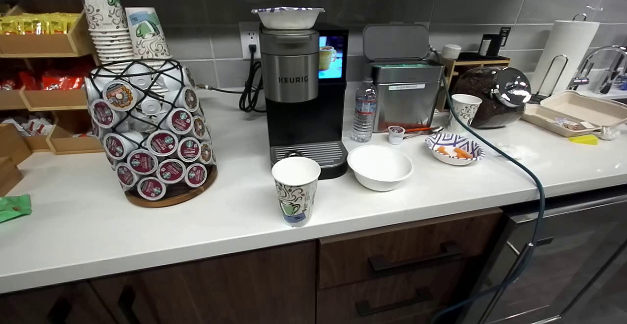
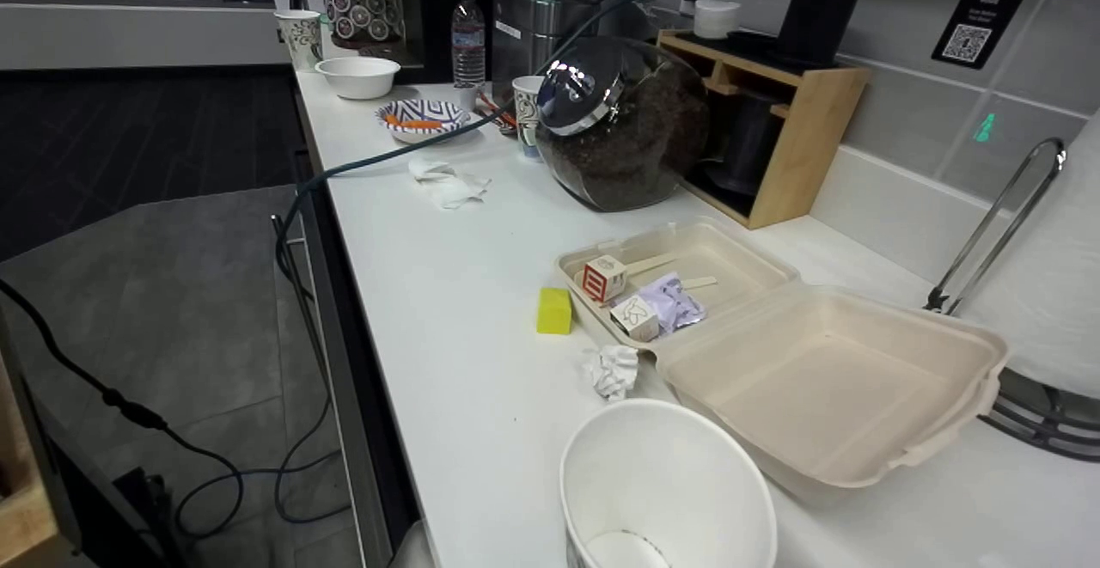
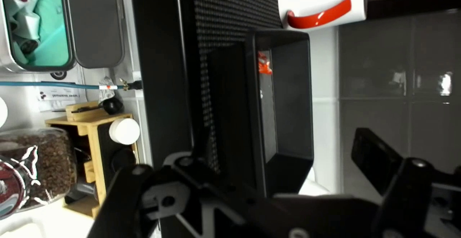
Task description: Remove the black tray from the cabinet and put it on the counter
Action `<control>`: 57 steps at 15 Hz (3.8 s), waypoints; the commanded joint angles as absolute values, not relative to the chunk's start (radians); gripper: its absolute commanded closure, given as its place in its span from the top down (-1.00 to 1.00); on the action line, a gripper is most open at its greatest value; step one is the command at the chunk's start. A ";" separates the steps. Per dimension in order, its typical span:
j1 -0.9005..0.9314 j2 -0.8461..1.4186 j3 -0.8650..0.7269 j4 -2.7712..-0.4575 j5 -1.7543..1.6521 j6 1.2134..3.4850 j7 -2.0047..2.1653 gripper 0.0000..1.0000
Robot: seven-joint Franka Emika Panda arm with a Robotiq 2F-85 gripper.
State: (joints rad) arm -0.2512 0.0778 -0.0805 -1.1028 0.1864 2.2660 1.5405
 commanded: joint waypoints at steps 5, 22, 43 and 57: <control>-0.250 0.102 -0.070 -1.152 0.225 2.324 1.534 0.61; -0.265 0.136 -0.101 -1.094 0.184 2.358 1.397 -0.94; -0.322 -0.298 -0.105 -1.385 0.422 1.930 0.744 -0.94; -0.248 -0.610 -0.098 -1.865 0.364 1.971 0.732 -0.78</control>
